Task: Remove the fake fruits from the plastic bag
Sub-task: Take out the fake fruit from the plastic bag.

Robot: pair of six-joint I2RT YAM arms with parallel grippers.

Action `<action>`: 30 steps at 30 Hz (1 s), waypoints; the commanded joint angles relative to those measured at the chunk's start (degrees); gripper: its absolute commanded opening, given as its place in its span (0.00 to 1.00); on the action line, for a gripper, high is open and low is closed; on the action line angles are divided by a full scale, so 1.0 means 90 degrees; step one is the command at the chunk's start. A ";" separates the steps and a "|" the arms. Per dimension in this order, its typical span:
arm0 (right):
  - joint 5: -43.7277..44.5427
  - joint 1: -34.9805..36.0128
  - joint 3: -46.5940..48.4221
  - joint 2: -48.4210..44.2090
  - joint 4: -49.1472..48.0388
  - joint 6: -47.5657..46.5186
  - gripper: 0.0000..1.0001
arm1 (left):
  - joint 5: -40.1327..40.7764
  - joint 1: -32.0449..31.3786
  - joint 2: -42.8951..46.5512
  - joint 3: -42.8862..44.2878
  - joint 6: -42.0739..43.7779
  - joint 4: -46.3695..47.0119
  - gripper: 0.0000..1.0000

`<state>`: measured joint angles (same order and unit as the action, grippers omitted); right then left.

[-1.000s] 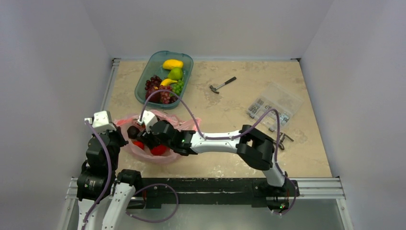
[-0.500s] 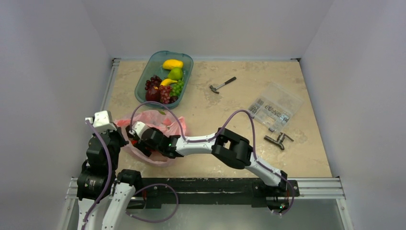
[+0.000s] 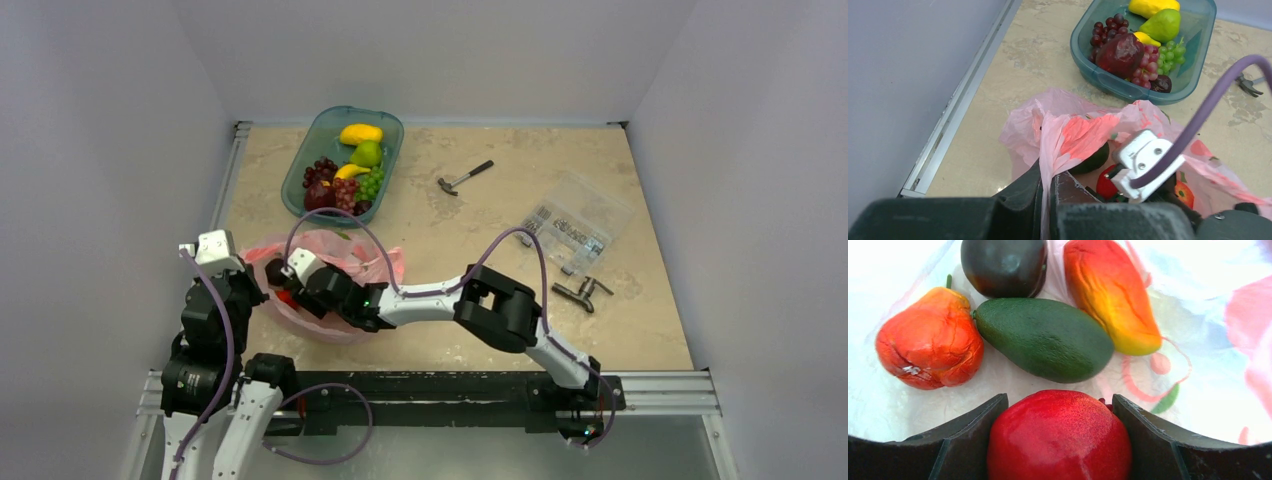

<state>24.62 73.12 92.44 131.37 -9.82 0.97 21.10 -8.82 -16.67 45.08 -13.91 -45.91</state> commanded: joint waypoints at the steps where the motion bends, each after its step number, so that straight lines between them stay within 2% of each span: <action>1: 0.0063 -0.0039 -0.0417 -0.1071 -0.0613 0.0202 0.11 | -0.0025 -0.0045 -0.0053 0.0036 0.0061 0.0171 0.00; 11: -0.0727 -0.0088 -0.1378 -0.2453 -0.0852 0.0738 0.00 | -0.0056 -0.0046 -0.0053 0.0029 0.0061 0.0196 0.00; 15: -0.1032 -0.0125 -0.1560 -0.2797 -0.0805 0.0944 0.00 | -0.0060 -0.0045 -0.0043 0.0018 0.0061 0.0200 0.00; 18: -0.1767 -0.0276 -0.1598 -0.2995 -0.0759 0.1275 0.00 | -0.0065 -0.0045 -0.0048 0.0011 0.0061 0.0201 0.00; 21: -0.3000 -0.0725 -0.1491 -0.3070 -0.0694 0.2217 0.00 | -0.0069 -0.0045 -0.0046 0.0010 0.0061 0.0214 0.00; 25: -0.4740 -0.1321 -0.1426 -0.3093 -0.1284 0.3520 0.00 | -0.0089 -0.0045 -0.0071 0.0002 0.0064 0.0220 0.00; 30: -0.5152 -0.1494 -0.0868 -0.3129 -0.1329 0.3672 0.00 | -0.0117 -0.0046 -0.0076 -0.0004 0.0071 0.0229 0.00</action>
<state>-13.34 59.72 79.05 106.72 -17.69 28.77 20.56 -8.82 -16.69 45.08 -13.91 -45.89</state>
